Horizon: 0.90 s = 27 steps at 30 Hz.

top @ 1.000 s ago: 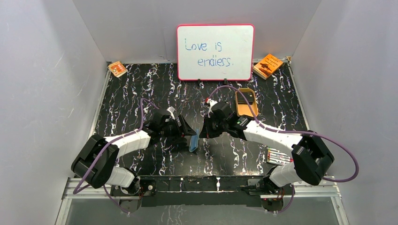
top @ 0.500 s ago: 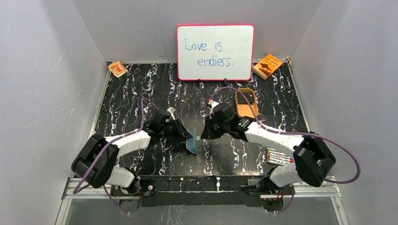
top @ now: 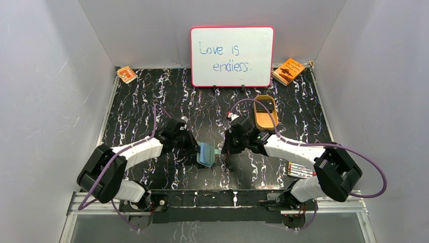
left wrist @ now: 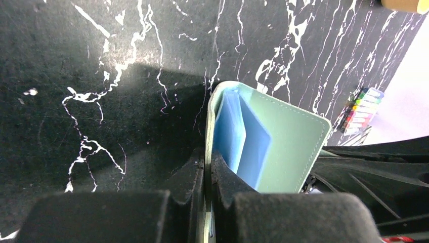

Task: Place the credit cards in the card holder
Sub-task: Open the card holder at the center of the board.

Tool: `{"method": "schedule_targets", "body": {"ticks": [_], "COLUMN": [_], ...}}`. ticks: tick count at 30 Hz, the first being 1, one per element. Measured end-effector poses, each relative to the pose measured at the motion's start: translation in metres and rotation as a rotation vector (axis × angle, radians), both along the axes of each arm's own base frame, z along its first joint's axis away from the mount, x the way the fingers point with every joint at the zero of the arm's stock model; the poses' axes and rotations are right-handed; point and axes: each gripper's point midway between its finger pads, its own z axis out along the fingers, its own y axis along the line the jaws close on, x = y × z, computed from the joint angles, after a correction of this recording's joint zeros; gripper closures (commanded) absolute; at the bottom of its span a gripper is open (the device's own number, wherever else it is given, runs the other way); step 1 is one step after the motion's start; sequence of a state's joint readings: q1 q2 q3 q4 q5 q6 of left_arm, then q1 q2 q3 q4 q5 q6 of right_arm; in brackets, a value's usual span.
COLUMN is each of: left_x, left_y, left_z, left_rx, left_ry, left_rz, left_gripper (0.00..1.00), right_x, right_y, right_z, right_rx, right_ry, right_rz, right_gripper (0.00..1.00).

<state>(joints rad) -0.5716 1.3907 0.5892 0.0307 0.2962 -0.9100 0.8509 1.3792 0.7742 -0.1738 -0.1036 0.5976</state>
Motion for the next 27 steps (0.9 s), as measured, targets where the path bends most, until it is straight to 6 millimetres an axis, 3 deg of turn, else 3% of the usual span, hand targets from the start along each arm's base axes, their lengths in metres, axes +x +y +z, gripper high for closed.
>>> {"method": "schedule_targets", "body": {"ticks": [3, 5, 9, 13, 21, 27], "left_x": [0.004, 0.010, 0.020, 0.025, 0.015, 0.012], "left_y": [0.001, 0.002, 0.003, 0.001, -0.001, -0.003], "left_z": [0.009, 0.018, 0.041, 0.062, 0.040, 0.036], "left_rx": [0.033, 0.059, 0.122, 0.170, 0.346, 0.437], "left_ry": [-0.004, -0.013, -0.044, -0.082, -0.016, -0.011], "left_rz": [-0.012, -0.019, -0.038, -0.067, -0.098, -0.078], "left_gripper": [1.00, 1.00, 1.00, 1.00, 1.00, 1.00], "right_x": [-0.002, -0.004, -0.010, -0.012, -0.010, -0.010], "right_y": [-0.006, -0.010, -0.017, -0.020, -0.018, -0.017], "right_z": [-0.009, -0.015, -0.027, -0.024, 0.026, 0.036], "right_rx": [-0.024, -0.036, -0.051, -0.036, 0.096, 0.121], "right_ry": [0.008, 0.018, 0.041, 0.028, -0.081, -0.101], "right_rz": [-0.016, -0.024, -0.038, -0.044, -0.045, -0.045], "right_gripper": [1.00, 0.93, 0.93, 0.93, 0.93, 0.93]}}
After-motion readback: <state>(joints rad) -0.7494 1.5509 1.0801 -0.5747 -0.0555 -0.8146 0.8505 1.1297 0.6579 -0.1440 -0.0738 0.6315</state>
